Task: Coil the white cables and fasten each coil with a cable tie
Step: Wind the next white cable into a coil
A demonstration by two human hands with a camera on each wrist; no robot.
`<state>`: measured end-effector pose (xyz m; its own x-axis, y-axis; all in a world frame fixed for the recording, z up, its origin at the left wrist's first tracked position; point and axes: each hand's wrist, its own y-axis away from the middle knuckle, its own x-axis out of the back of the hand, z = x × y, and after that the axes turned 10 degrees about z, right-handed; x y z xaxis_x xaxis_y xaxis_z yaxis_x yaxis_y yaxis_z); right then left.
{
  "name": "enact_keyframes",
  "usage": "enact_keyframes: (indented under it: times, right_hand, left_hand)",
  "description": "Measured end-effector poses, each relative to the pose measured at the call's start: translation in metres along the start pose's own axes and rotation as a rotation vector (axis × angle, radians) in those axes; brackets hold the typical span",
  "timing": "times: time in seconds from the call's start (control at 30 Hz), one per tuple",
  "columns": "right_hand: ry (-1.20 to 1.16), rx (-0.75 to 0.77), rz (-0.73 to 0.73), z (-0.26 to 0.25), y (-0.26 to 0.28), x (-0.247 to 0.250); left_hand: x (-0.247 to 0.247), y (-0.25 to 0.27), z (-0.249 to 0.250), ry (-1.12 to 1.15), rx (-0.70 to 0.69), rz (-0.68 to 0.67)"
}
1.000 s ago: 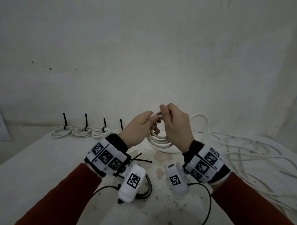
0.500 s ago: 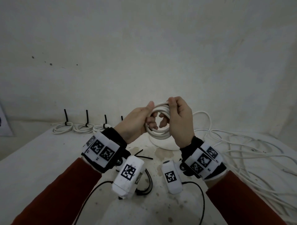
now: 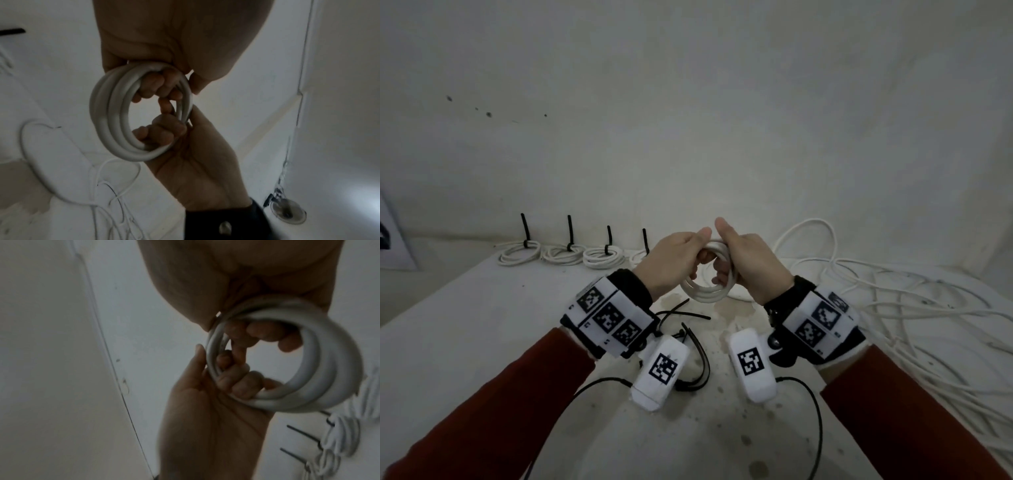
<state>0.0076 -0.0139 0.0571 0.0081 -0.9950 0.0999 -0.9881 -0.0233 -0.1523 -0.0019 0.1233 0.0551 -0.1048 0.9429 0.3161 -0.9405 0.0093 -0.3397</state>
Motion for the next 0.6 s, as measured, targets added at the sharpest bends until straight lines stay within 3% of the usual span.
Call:
enact_keyframes:
  times: [0.1,0.23,0.33,0.53,0.6]
  right_hand:
    - [-0.147,-0.096,-0.018,0.009,-0.002,-0.011]
    - [-0.143,-0.098,0.019,0.026,-0.003,-0.025]
    - [-0.141,-0.080,-0.029,0.037,-0.005,-0.032]
    - [0.344,0.022,-0.019,0.059,-0.020,-0.032]
    - [0.615,0.147,-0.129,0.066,-0.022,-0.028]
  left_hand:
    - [0.009,-0.002,-0.006,0.043,0.129,-0.072]
    - [0.015,-0.003,-0.024,0.171,0.342,-0.131]
    - [0.017,0.000,-0.042,0.177,0.333,-0.082]
    - [0.041,0.003,-0.077,0.087,0.305,0.101]
    - [0.051,0.004,-0.085,0.039,0.293,0.151]
